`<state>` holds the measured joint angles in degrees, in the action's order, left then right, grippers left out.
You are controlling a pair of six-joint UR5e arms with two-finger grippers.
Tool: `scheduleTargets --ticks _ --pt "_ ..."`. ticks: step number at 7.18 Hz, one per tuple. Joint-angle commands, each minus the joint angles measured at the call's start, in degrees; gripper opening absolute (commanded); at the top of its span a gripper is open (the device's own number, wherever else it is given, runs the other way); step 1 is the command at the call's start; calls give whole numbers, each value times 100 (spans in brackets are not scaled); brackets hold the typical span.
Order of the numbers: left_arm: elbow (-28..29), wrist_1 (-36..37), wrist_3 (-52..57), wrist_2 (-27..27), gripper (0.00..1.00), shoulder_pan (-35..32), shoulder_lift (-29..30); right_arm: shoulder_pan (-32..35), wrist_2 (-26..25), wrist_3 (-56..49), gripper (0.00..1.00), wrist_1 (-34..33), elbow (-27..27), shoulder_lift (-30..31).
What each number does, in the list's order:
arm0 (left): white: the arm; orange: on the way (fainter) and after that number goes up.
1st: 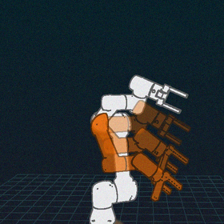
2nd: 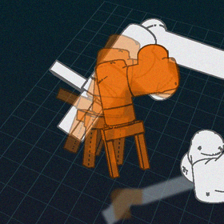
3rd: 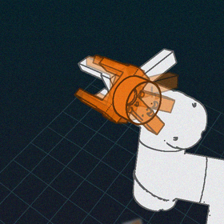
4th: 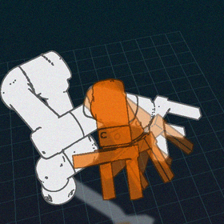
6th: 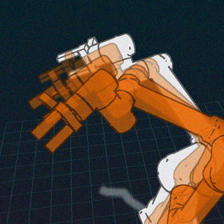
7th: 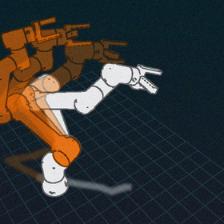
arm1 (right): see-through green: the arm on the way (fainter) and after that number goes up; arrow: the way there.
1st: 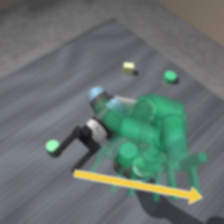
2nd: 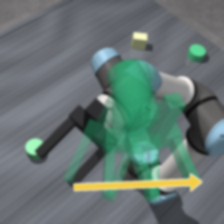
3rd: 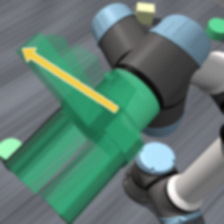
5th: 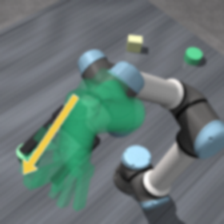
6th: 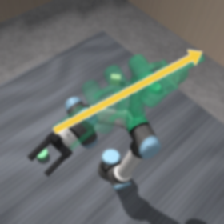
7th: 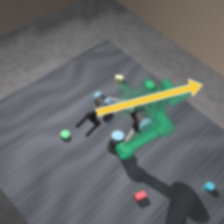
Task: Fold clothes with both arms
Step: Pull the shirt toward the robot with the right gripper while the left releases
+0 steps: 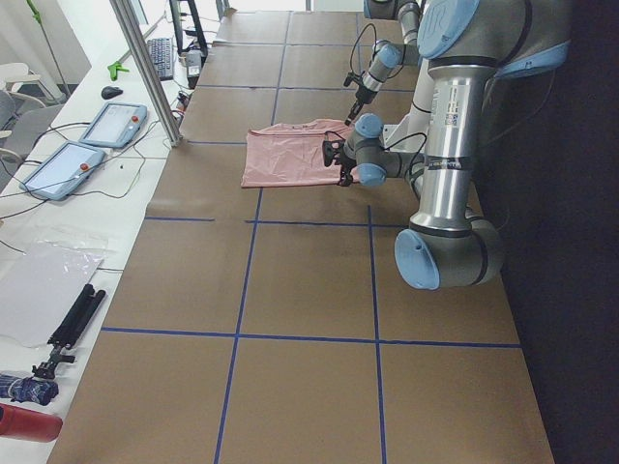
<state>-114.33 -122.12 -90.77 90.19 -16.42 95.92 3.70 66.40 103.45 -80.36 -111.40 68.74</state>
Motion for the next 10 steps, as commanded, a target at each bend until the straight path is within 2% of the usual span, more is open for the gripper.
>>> scheduleTargets --ticks 1,3,5,7,10 --pt "-107 127 -99 -19 62 252 -3 8 -4 0 0 3 4 -1" --pt "-98 232 -248 -46 61 559 32 25 -4 0 0 3 -4 -1" --pt "-90 232 -257 -46 52 666 58 34 -4 0 0 3 -4 -1" --pt "-63 232 -257 -37 48 762 67 34 -4 0 0 -6 -4 -1" --pt "-19 232 -257 -37 48 1017 164 34 -4 0 0 3 4 8"
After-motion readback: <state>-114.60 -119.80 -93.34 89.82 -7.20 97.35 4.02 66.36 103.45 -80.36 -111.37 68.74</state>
